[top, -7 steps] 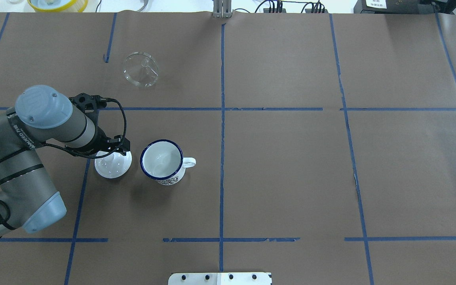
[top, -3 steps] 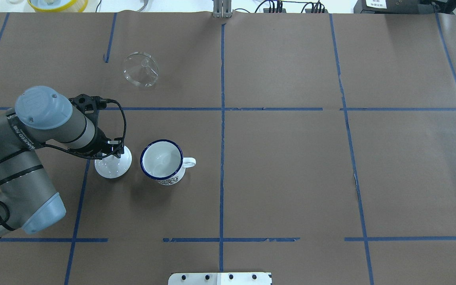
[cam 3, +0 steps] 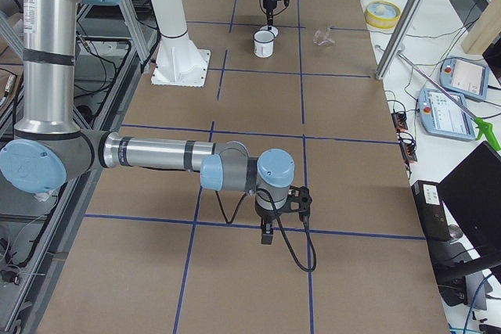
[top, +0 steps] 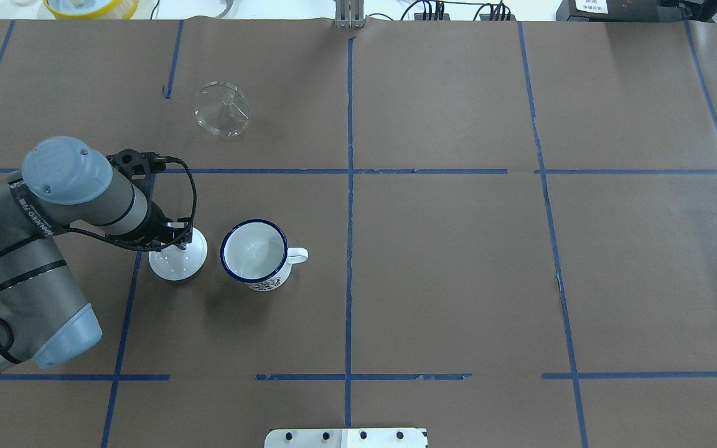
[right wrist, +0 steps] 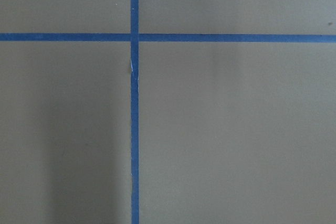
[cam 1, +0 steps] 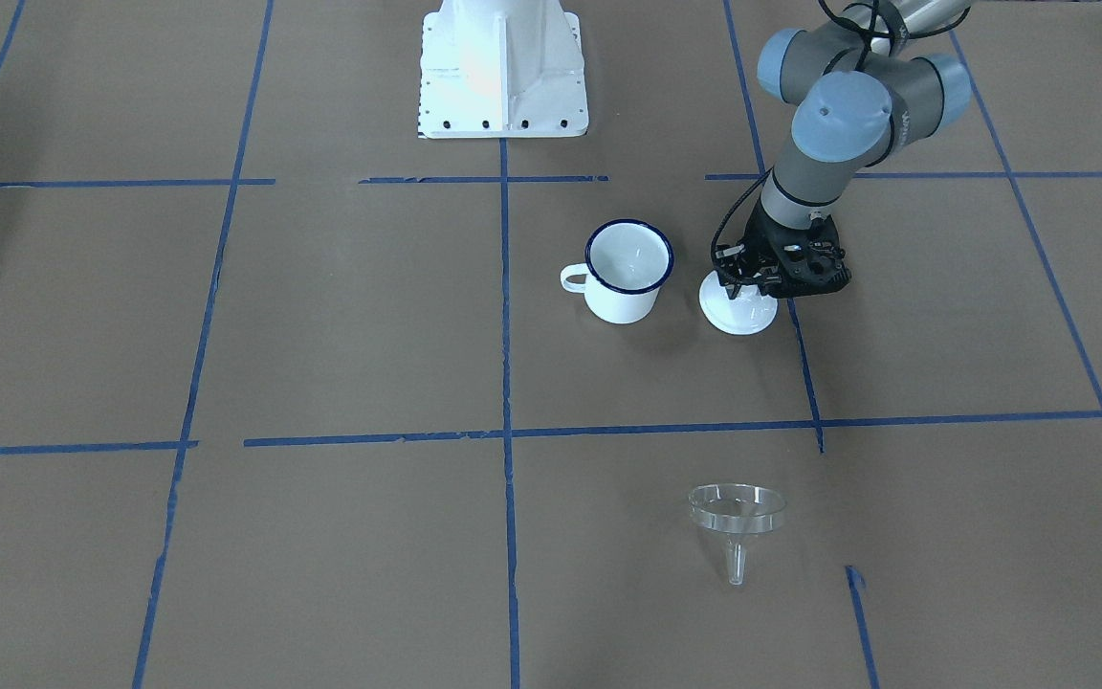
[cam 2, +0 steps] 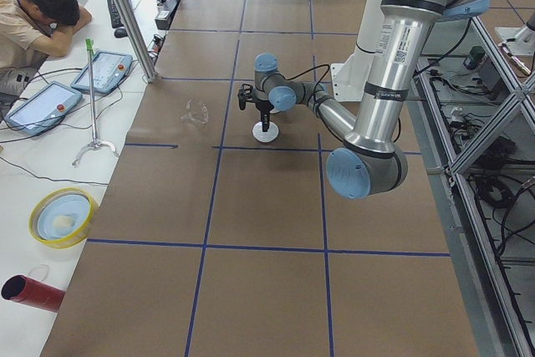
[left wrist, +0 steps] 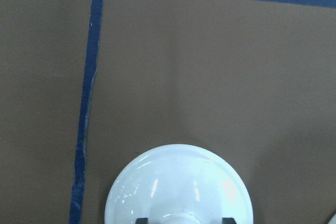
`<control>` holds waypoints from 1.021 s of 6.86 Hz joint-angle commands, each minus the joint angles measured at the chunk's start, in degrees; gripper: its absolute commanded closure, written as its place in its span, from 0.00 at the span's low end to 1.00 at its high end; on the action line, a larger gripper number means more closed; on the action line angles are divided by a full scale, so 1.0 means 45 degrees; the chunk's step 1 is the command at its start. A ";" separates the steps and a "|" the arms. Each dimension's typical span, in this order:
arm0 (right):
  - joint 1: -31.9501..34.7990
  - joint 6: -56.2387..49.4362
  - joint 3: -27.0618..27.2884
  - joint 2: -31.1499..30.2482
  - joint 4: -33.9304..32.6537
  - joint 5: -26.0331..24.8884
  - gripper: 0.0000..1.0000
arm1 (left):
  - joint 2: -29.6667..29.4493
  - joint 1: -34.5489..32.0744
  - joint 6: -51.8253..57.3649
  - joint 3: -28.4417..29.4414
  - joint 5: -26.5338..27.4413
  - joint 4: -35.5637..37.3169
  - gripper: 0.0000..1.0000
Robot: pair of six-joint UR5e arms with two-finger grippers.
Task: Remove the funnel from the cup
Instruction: 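Lift the white lid and carry it over the mug with the left gripper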
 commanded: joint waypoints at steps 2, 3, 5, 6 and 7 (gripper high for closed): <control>0.0000 0.0000 0.0000 0.0000 0.0000 0.0000 0.00 | 0.0007 -0.0020 0.0000 -0.0162 -0.0019 0.0000 0.99; 0.0000 0.0000 0.0000 0.0000 0.0000 0.0000 0.00 | 0.0026 -0.0097 0.0039 -0.0318 -0.0038 0.0039 1.00; 0.0000 0.0000 0.0000 0.0000 0.0000 0.0000 0.00 | 0.0046 -0.0350 0.0234 -0.1852 -0.0116 0.1608 1.00; 0.0000 0.0000 0.0000 0.0000 0.0000 0.0000 0.00 | -0.0128 -0.1125 0.0254 -0.3080 -0.0136 0.2936 1.00; 0.0000 0.0000 0.0000 0.0000 0.0000 0.0000 0.00 | -0.0439 -0.1481 0.0234 -0.3905 -0.0252 0.3993 1.00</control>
